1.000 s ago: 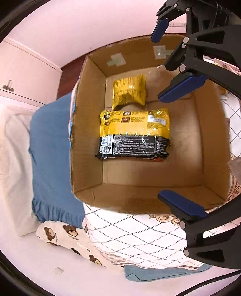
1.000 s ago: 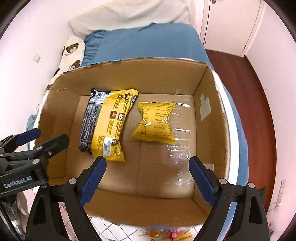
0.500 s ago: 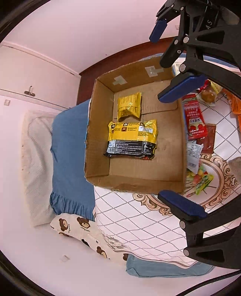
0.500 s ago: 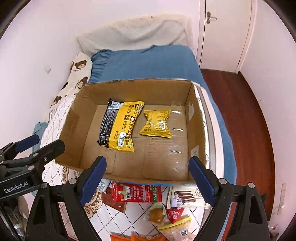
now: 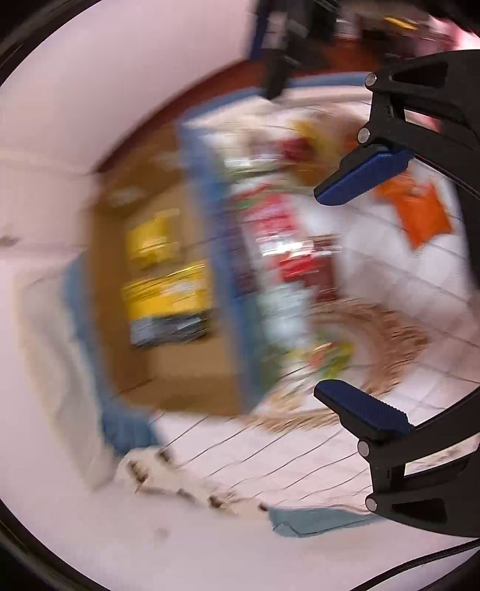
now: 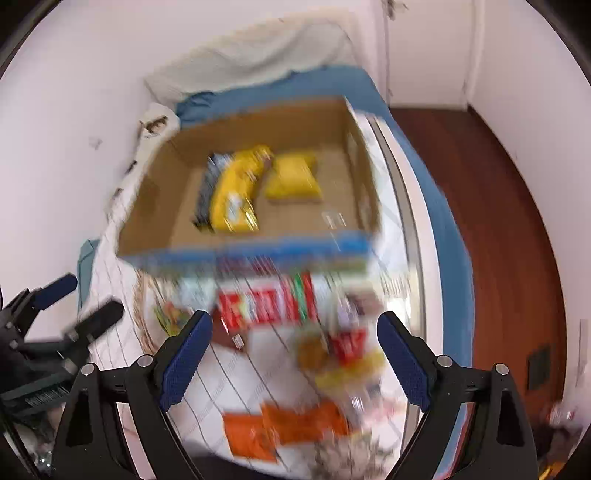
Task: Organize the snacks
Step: 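Withdraw both tools from the box back toward the snacks, then grasp an orange packet with the left tool while the right tool grasps a clear snack bag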
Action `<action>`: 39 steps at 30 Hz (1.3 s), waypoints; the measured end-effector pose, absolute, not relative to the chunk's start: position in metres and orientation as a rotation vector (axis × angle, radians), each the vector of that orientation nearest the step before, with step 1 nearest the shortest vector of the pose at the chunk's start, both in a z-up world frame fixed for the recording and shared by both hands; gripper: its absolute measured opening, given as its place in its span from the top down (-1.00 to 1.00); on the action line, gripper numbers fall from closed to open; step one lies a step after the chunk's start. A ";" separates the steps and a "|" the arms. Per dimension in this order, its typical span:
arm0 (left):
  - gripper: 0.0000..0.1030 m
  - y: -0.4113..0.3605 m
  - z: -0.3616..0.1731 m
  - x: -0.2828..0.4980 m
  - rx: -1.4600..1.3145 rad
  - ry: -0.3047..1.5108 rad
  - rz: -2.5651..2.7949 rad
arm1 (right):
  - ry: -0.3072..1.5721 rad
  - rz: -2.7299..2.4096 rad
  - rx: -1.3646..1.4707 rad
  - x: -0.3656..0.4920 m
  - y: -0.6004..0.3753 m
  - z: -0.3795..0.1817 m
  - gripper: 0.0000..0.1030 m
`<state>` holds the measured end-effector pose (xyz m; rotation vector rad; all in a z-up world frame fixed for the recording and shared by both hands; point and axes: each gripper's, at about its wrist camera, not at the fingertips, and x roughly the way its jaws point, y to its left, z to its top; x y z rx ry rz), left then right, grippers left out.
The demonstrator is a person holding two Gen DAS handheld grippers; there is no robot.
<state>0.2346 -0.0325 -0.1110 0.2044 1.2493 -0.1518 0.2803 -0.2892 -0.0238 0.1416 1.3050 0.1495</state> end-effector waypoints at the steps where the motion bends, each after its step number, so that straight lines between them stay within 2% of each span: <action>1: -0.88 -0.037 -0.137 0.224 0.212 1.333 -0.188 | 1.334 0.140 0.149 0.273 -0.296 -0.035 -0.80; 7: -0.88 -0.051 -0.244 0.184 0.081 1.705 -0.300 | 1.483 0.094 0.177 0.238 -0.334 -0.106 -0.80; 10: -0.87 -0.056 -0.275 0.178 -0.001 1.797 -0.326 | 1.513 0.117 0.132 0.236 -0.338 -0.129 -0.80; 11: -0.77 -0.056 -0.284 0.178 -0.036 1.820 -0.329 | 1.522 0.132 0.109 0.238 -0.336 -0.136 -0.80; 12: -0.44 -0.056 -0.293 0.178 -0.076 1.842 -0.327 | 1.532 0.151 0.079 0.238 -0.333 -0.143 -0.80; 15: 0.00 -0.050 -0.307 0.180 -0.135 1.869 -0.289 | 1.520 0.180 -0.053 0.244 -0.322 -0.161 -0.80; 18: 0.03 -0.039 -0.301 0.188 -0.138 1.815 -0.225 | 1.544 0.182 -0.131 0.245 -0.316 -0.178 -0.79; 20: 0.03 -0.030 -0.291 0.197 -0.113 1.758 -0.170 | 1.572 0.182 -0.102 0.245 -0.317 -0.187 -0.57; 21: 0.03 -0.026 -0.285 0.204 -0.096 1.725 -0.145 | 1.592 0.181 -0.043 0.245 -0.321 -0.191 -0.32; 22: 0.03 -0.022 -0.282 0.210 -0.079 1.696 -0.119 | 1.608 0.165 0.001 0.246 -0.325 -0.194 -0.20; 24: 0.03 -0.014 -0.277 0.221 -0.065 1.651 -0.073 | 1.627 0.100 0.146 0.248 -0.341 -0.198 -0.17; 29: -0.01 -0.002 -0.286 0.236 -0.136 1.661 -0.052 | 1.599 0.029 0.338 0.251 -0.364 -0.197 -0.17; 30: -0.02 -0.001 -0.289 0.236 -0.144 1.669 -0.055 | 1.611 0.044 0.353 0.251 -0.365 -0.198 -0.23; 31: -0.03 -0.001 -0.292 0.236 -0.155 1.679 -0.062 | 1.617 0.053 0.366 0.251 -0.367 -0.198 -0.40; 33: -0.03 0.001 -0.295 0.235 -0.172 1.694 -0.070 | 1.607 0.076 0.353 0.250 -0.371 -0.196 -0.57; 39: -0.13 -0.005 -0.303 0.226 -0.190 1.696 -0.086 | 1.621 0.123 0.220 0.250 -0.354 -0.190 -0.57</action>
